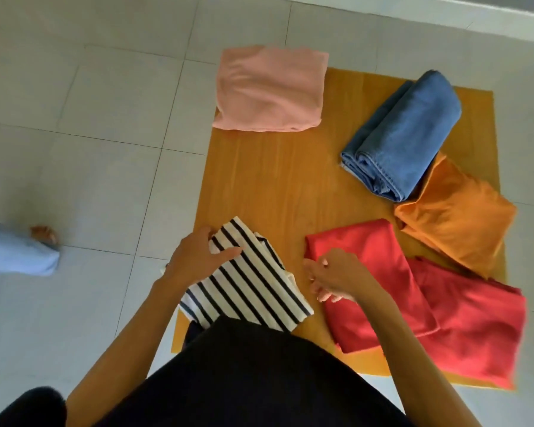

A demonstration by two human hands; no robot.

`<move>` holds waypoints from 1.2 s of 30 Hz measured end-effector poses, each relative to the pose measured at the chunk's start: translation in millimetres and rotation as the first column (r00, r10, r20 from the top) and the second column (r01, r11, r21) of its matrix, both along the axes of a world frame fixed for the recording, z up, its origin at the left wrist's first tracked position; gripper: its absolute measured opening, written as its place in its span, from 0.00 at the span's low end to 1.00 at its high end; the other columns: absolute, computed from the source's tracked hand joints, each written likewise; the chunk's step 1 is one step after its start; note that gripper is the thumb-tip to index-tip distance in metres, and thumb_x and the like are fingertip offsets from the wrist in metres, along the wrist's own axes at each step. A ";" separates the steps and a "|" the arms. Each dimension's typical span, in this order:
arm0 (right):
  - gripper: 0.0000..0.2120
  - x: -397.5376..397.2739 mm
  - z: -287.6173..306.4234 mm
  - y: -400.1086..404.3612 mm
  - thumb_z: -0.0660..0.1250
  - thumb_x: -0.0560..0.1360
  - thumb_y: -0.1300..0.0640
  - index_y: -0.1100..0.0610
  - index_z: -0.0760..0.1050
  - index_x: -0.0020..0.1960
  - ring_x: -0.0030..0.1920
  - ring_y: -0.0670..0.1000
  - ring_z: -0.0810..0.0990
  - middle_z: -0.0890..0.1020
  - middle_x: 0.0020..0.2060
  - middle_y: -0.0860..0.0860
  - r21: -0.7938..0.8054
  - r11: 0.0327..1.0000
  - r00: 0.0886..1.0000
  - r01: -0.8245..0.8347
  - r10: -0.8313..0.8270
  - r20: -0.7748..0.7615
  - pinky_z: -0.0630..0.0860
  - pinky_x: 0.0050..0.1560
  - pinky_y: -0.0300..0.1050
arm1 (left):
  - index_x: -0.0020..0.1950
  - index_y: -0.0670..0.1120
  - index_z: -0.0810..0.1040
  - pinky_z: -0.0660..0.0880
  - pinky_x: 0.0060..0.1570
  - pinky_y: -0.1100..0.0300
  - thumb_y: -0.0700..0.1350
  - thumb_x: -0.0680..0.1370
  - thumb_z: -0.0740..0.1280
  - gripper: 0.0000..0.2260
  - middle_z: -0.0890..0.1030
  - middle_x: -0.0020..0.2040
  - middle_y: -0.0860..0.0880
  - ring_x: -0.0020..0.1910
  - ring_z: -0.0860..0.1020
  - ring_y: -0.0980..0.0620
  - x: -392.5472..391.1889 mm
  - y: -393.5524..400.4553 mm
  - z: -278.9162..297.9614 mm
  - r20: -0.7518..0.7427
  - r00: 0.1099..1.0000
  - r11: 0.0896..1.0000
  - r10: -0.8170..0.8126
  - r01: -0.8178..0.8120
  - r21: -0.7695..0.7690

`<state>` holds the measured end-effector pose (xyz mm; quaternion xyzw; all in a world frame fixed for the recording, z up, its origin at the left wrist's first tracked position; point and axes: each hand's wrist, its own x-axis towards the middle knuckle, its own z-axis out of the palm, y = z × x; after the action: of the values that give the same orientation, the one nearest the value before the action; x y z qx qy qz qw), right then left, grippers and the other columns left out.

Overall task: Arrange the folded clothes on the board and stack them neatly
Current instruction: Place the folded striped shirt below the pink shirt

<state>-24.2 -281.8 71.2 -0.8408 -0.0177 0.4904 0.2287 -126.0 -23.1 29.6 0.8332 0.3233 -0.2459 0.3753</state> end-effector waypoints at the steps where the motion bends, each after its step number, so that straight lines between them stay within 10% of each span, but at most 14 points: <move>1: 0.23 -5.4 1.6 -5.2 0.66 0.77 0.43 0.64 0.83 0.44 0.34 0.53 0.88 0.88 0.35 0.56 -0.047 0.995 0.994 -0.084 0.080 -0.080 0.86 0.39 0.49 | 0.72 0.49 0.67 0.71 0.62 0.49 0.67 0.71 0.67 0.35 0.74 0.69 0.46 0.65 0.74 0.44 0.7 -1.1 1.5 -0.012 1.000 1.000 -0.010 0.009 -0.029; 9: 0.23 -57.4 -20.8 6.5 0.72 0.73 0.43 0.58 0.70 0.58 0.40 0.58 0.88 0.87 0.43 0.58 -0.103 0.984 0.985 -0.148 0.137 -0.108 0.86 0.43 0.52 | 0.73 0.48 0.68 0.69 0.66 0.46 0.67 0.74 0.62 0.33 0.74 0.70 0.45 0.66 0.74 0.42 0.5 4.0 2.5 -0.081 0.996 0.985 0.027 -0.041 -0.166; 17: 0.19 -47.2 -30.6 22.0 0.75 0.72 0.47 0.52 0.73 0.58 0.45 0.46 0.81 0.82 0.49 0.46 0.293 0.849 0.814 0.439 -0.514 0.270 0.77 0.42 0.41 | 0.69 0.49 0.73 0.78 0.54 0.48 0.61 0.75 0.66 0.25 0.81 0.58 0.46 0.53 0.80 0.47 -16.1 13.9 7.7 -0.005 0.868 0.794 0.496 -0.457 -0.401; 23: 0.09 -38.3 -38.5 36.9 0.72 0.75 0.46 0.43 0.76 0.52 0.51 0.45 0.84 0.83 0.46 0.39 0.289 0.864 0.902 0.411 -0.431 0.006 0.79 0.50 0.40 | 0.67 0.46 0.73 0.77 0.52 0.49 0.58 0.78 0.64 0.23 0.80 0.57 0.44 0.52 0.79 0.45 -17.3 -1.6 -0.5 0.009 0.722 0.660 0.692 -0.629 -0.411; 29: 0.26 16.7 -32.9 63.6 0.69 0.72 0.37 0.48 0.74 0.65 0.54 0.48 0.84 0.85 0.55 0.46 0.411 0.783 0.860 0.466 -0.510 -0.004 0.83 0.56 0.53 | 0.67 0.47 0.73 0.76 0.55 0.48 0.59 0.78 0.63 0.23 0.79 0.55 0.47 0.53 0.78 0.46 28.7 17.1 10.6 0.090 0.714 0.676 0.695 -0.604 -0.423; 36: 0.18 124.9 -32.3 103.7 0.64 0.79 0.44 0.56 0.71 0.62 0.52 0.55 0.81 0.80 0.51 0.51 0.424 0.758 0.795 0.496 -0.593 0.127 0.81 0.50 0.53 | 0.69 0.46 0.71 0.73 0.64 0.46 0.58 0.78 0.63 0.24 0.77 0.61 0.48 0.60 0.76 0.47 134.4 51.7 6.8 0.197 0.731 0.739 0.653 -0.558 -0.378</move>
<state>100.7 -178.1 38.9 -0.8057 0.1087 0.2777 0.5118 8.4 28.6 36.4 0.6425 0.4748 -0.0163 0.6012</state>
